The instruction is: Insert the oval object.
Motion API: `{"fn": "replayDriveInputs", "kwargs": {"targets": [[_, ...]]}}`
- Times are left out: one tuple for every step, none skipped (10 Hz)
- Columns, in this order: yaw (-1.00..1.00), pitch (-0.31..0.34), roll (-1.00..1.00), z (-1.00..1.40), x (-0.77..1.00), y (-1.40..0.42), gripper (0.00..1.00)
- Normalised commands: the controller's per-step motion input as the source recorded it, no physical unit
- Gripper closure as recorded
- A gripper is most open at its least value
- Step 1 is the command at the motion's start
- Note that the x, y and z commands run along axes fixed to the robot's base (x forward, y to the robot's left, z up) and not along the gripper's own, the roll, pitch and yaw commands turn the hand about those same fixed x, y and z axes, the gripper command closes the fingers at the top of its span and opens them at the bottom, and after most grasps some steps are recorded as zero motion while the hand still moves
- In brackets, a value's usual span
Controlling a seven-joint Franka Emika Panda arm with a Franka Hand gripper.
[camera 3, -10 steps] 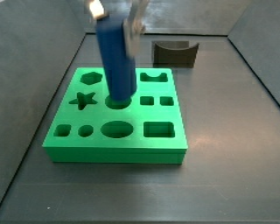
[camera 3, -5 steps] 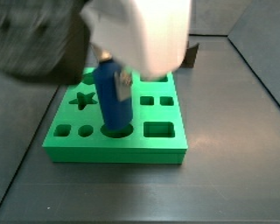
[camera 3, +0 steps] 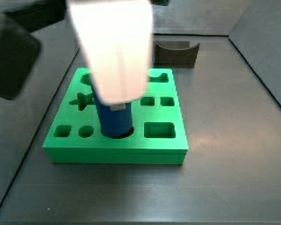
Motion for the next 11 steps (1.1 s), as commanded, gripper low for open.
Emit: {"fn": "replayDriveInputs", "kwargs": {"targets": [[-1.0, 0.0, 0.01, -0.12, 0.0, -0.03, 1.0], [-1.0, 0.0, 0.01, -0.12, 0.0, -0.03, 1.0], [-1.0, 0.0, 0.01, -0.13, 0.0, -0.03, 1.0], [-0.99, 0.0, 0.07, -0.24, 0.05, 0.0, 1.0], [-0.65, 0.0, 0.22, -0.19, 0.29, -0.17, 1.0], [-0.23, -0.024, 0.22, -0.37, 0.0, -0.26, 1.0], [0.0, -0.103, 0.2, -0.43, 0.0, -0.33, 1.0], [0.1, -0.084, 0.2, -0.43, 0.09, -0.14, 1.0], [0.09, -0.004, 0.19, -0.44, 0.25, 0.0, 1.0], [0.03, -0.036, 0.14, -0.61, 0.2, 0.03, 1.0], [-0.01, -0.013, 0.05, -0.72, 0.26, 0.12, 1.0]]}}
